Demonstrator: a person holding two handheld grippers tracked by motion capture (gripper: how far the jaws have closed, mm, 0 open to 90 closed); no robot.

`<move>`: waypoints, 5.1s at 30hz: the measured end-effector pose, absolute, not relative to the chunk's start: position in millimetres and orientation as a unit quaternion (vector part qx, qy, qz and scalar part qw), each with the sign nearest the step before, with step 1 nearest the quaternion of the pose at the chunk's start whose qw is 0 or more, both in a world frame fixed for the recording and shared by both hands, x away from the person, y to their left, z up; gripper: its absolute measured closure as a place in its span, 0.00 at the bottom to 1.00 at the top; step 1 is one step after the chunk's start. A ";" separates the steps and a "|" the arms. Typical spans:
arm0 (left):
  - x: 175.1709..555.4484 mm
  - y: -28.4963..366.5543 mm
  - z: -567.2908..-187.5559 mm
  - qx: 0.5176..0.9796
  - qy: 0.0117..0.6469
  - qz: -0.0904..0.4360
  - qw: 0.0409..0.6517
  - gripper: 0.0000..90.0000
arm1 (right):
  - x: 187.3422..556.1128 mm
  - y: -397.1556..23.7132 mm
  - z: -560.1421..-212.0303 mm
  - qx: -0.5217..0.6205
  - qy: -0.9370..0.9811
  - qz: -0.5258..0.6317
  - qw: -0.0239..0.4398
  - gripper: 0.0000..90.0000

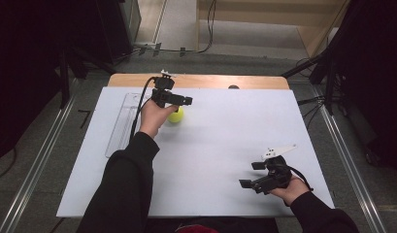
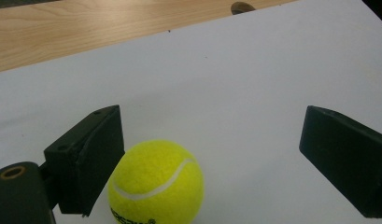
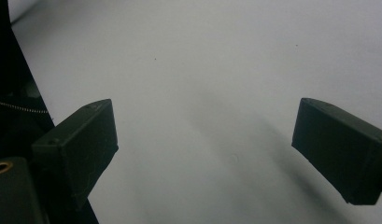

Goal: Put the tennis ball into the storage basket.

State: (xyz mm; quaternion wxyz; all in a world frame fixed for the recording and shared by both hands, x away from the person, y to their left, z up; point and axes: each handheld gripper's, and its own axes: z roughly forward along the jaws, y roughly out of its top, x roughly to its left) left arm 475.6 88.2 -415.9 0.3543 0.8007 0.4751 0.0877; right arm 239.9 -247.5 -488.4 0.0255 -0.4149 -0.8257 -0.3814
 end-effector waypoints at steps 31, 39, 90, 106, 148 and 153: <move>481.2 94.0 -448.4 0.797 0.500 0.088 0.328 0.07 | 239.8 -247.2 -488.4 -0.412 -0.827 -0.382 0.024 0.06; 482.0 94.9 -456.9 0.795 0.509 0.087 0.319 0.07 | 239.8 -247.2 -488.5 -0.412 -0.827 -0.381 0.025 0.06; 480.8 85.8 -479.1 0.791 0.539 0.133 0.256 0.29 | 239.7 -247.0 -488.4 -0.409 -0.828 -0.381 0.024 0.06; 478.3 86.2 -473.2 0.793 0.538 0.126 0.257 0.30 | 239.8 -247.0 -488.3 -0.410 -0.828 -0.382 0.025 0.06; 437.2 90.7 -428.9 0.850 0.431 0.048 0.299 0.30 | 241.0 -248.2 -488.8 -0.417 -0.825 -0.380 0.025 0.06; 431.9 91.9 -423.0 0.853 0.422 0.046 0.305 0.30 | 241.4 -248.6 -489.0 -0.419 -0.825 -0.379 0.024 0.06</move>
